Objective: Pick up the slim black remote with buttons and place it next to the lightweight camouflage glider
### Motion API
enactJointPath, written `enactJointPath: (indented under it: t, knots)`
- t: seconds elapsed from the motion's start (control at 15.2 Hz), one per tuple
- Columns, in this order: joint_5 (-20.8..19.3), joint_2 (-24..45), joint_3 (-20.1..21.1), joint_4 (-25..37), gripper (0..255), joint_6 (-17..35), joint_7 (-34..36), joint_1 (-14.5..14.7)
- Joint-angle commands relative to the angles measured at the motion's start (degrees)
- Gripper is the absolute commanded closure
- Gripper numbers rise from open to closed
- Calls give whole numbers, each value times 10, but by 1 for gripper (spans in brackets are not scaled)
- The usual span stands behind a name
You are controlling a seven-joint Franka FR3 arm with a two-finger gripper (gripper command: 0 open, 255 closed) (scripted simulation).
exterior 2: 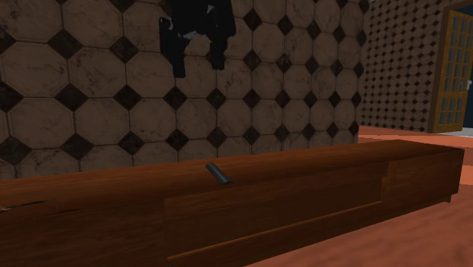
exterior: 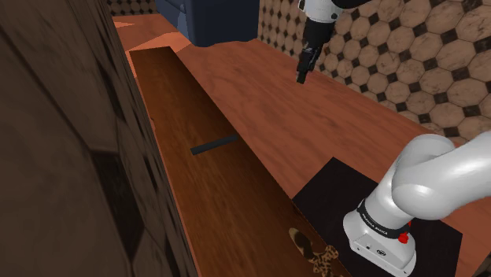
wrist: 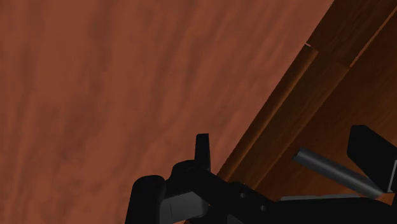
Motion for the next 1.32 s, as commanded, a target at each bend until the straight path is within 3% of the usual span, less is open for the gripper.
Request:
enactJointPath:
  t: [0.0,0.66,1.25]
  knots:
    - [4,34,-6,3,0,28,-30,14]
    - [43,217,-18,57,0,133,-179,74]
    - [83,376,5,135,0,188,-306,112]
